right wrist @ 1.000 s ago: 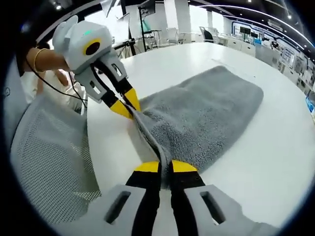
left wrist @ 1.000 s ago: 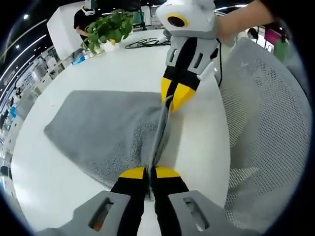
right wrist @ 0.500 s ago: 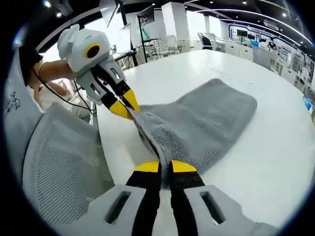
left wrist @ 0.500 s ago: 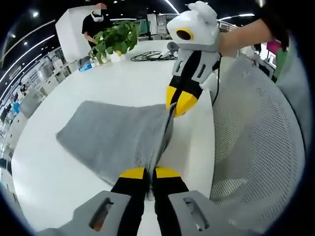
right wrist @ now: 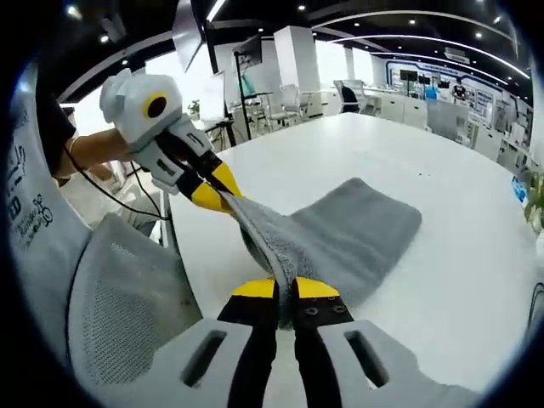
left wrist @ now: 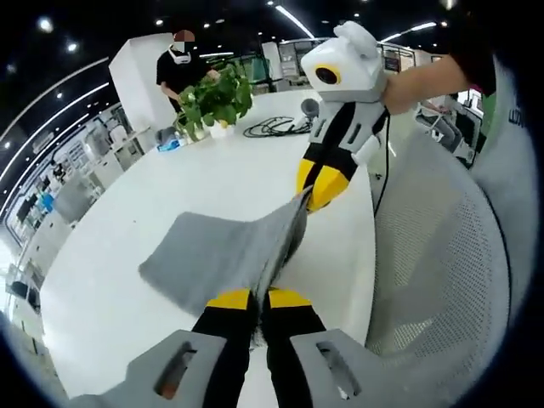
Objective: Fold the towel on the table until its edges align and the towel forms a compact rectangular stack.
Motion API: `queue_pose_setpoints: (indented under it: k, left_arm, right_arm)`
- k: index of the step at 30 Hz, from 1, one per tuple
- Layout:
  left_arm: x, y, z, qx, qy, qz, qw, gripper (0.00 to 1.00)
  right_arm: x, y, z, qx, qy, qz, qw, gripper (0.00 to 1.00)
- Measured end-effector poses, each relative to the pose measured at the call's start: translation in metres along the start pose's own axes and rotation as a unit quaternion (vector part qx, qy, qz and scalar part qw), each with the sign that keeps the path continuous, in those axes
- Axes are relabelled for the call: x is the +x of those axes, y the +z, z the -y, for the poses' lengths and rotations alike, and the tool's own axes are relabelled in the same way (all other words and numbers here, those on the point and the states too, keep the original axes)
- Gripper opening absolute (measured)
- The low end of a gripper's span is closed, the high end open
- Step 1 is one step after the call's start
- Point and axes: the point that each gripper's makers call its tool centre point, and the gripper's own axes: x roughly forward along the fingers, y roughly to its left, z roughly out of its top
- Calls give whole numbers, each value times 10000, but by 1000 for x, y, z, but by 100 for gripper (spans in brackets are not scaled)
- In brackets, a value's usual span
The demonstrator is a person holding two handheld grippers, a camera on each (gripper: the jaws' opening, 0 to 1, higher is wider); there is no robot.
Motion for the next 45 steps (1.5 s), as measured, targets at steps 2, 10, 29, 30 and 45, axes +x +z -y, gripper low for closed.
queue_pose_setpoints:
  k: [2, 10, 29, 30, 45]
  left_arm:
    - [-5, 5, 0, -42, 27, 93, 9999, 5]
    - [-22, 17, 2, -133, 100, 313, 9994, 5]
    - [-26, 27, -2, -418, 121, 536, 9976, 4]
    - [-26, 28, -5, -436, 128, 549, 9975, 4]
    - [-4, 40, -55, -468, 197, 576, 9971, 5]
  right_arm:
    - [-4, 5, -1, 0, -15, 46, 10000, 3]
    - [-17, 16, -10, 221, 102, 189, 9995, 3]
    - [-22, 19, -13, 574, 315, 41, 9978, 3]
    - [-22, 22, -10, 643, 315, 79, 9974, 3]
    - [-5, 50, 37, 1433, 308, 317, 9887, 4]
